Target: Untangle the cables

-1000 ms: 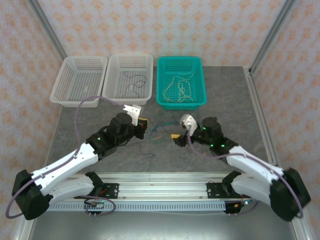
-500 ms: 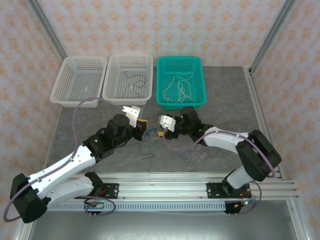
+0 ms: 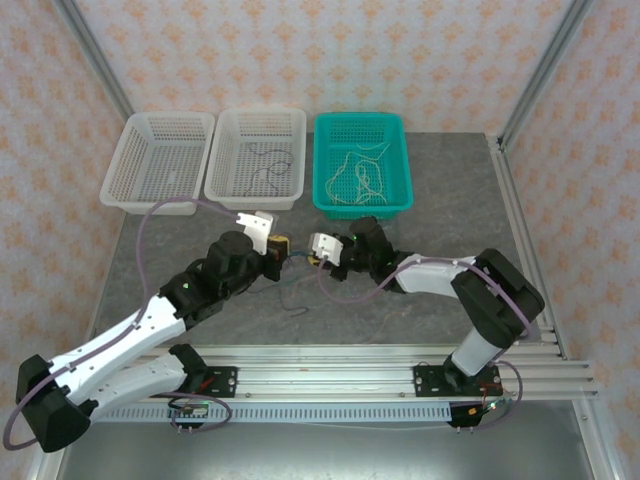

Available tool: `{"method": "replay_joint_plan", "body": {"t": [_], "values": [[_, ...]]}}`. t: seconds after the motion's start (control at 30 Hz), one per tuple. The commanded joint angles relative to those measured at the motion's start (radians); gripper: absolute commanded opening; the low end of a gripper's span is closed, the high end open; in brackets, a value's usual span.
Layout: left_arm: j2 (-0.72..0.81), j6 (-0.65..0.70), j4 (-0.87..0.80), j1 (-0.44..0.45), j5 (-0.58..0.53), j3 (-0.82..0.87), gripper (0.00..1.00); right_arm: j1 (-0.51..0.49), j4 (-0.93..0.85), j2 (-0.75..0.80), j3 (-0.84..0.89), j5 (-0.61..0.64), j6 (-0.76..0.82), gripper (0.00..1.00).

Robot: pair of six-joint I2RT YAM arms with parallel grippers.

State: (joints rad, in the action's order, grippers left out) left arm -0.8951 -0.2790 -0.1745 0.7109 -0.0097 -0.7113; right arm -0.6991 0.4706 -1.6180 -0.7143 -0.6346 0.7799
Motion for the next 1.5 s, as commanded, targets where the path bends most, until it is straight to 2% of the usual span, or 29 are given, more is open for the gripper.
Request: {"method": "replay_joint_plan", "body": {"t": [0.0,0.1,0.17,0.23,0.33,0.47,0.53,0.63,0.7,0.87,1.0,1.13,1.17,1.2,1.27,1.37,1.4,1.47], "values": [[0.047,-0.098,-0.115,-0.055,-0.182,-0.008,0.00,-0.001,0.164,0.079,0.097,0.089,-0.130,0.00],[0.079,-0.206,-0.191,-0.204,-0.167,0.021,0.00,0.005,0.305,0.171,0.232,0.136,-0.189,0.00],[0.082,-0.219,-0.194,-0.303,-0.085,0.048,0.00,0.014,0.340,0.252,0.303,0.089,-0.178,0.00],[0.067,-0.204,-0.173,-0.365,-0.003,0.064,0.00,0.021,0.302,0.331,0.338,0.018,-0.136,0.00],[0.009,-0.171,-0.149,-0.404,0.049,0.069,0.00,0.031,0.209,0.465,0.349,-0.071,-0.088,0.00],[-0.073,-0.176,-0.109,-0.414,0.060,0.084,0.00,0.067,0.219,0.598,0.354,-0.049,-0.120,0.00],[-0.093,-0.188,-0.077,-0.416,0.065,0.107,0.00,0.112,0.283,0.648,0.366,-0.040,-0.186,0.00],[-0.102,-0.212,-0.046,-0.426,0.068,0.147,0.00,0.196,0.430,0.699,0.395,0.048,-0.327,0.00],[-0.099,-0.229,-0.036,-0.441,0.072,0.171,0.00,0.229,0.454,0.729,0.396,0.168,-0.381,0.00],[-0.038,-0.249,-0.030,-0.494,0.108,0.211,0.00,0.289,0.315,0.771,0.381,0.483,-0.429,0.00],[0.033,-0.250,-0.078,-0.537,0.121,0.198,0.00,0.316,0.290,0.794,0.427,0.620,-0.487,0.00],[0.077,-0.250,-0.109,-0.586,0.142,0.182,0.00,0.328,0.250,0.832,0.473,0.835,-0.573,0.03],[0.081,-0.250,-0.112,-0.595,0.153,0.181,0.00,0.331,0.238,0.842,0.481,0.855,-0.587,0.03],[0.084,-0.270,-0.105,-0.604,0.172,0.181,0.00,0.334,0.213,0.855,0.487,0.844,-0.598,0.03],[0.083,-0.289,-0.063,-0.608,0.234,0.185,0.00,0.335,0.140,0.865,0.479,0.730,-0.611,0.02],[0.053,-0.320,0.136,-0.599,0.418,0.227,0.00,0.332,0.088,0.799,0.475,0.372,-0.631,0.01],[0.038,-0.320,0.187,-0.581,0.453,0.233,0.00,0.325,0.084,0.760,0.475,0.268,-0.639,0.03],[0.013,-0.279,0.206,-0.518,0.461,0.216,0.00,0.289,0.050,0.690,0.466,0.153,-0.636,0.09]]}}
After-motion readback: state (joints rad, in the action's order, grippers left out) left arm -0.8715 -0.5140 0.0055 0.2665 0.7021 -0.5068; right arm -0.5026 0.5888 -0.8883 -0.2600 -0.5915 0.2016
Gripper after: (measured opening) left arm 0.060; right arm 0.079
